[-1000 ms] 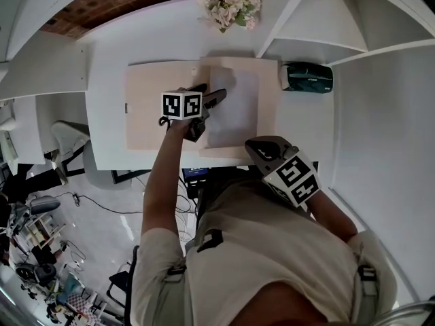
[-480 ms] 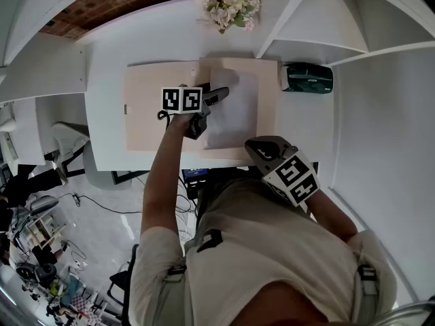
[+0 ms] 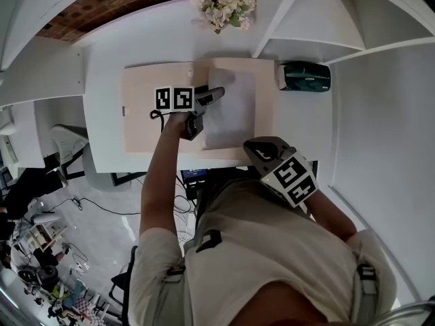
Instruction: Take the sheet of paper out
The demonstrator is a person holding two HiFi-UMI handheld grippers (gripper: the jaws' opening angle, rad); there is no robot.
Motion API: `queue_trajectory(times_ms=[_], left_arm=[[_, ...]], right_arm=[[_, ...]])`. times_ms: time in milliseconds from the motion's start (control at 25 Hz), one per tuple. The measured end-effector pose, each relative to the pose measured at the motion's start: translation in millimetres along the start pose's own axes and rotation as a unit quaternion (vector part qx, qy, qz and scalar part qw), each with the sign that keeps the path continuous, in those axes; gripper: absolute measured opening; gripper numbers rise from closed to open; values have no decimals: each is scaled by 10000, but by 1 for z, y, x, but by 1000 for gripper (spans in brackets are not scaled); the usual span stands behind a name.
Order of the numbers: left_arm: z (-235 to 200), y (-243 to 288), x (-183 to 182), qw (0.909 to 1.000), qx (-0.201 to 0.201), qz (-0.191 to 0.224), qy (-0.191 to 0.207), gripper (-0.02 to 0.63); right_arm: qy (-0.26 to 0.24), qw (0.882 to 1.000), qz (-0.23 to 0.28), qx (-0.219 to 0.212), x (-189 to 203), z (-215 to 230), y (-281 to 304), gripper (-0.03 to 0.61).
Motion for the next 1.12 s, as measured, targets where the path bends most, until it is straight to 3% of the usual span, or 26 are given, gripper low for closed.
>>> queue_trajectory(times_ms=[240, 360, 800, 1120], left_arm=[[0, 7, 3, 9994, 175, -127, -271, 230], [-2, 11, 5, 9994, 156, -223, -213, 189], [-12, 18, 5, 9971, -690, -287, 139, 21], [-15, 17, 5, 9954, -892, -246, 249, 15]], right_arm=[[-25, 10000, 0, -8, -2, -2, 0, 18], [49, 10000, -15, -65, -2, -5, -2, 18], [-35, 10000, -75, -41, 2, -4, -1, 18], [-53, 10000, -84, 9, 2, -2, -2, 18]])
Point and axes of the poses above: the fingertips, and each gripper's own axes: y forward along the fingers, z to its right, x out of its underside, the point moved 2 cm from there along -y, backward along the fingers, and after that the axes turned 5 degrees about -z, right-handed, at the moved point
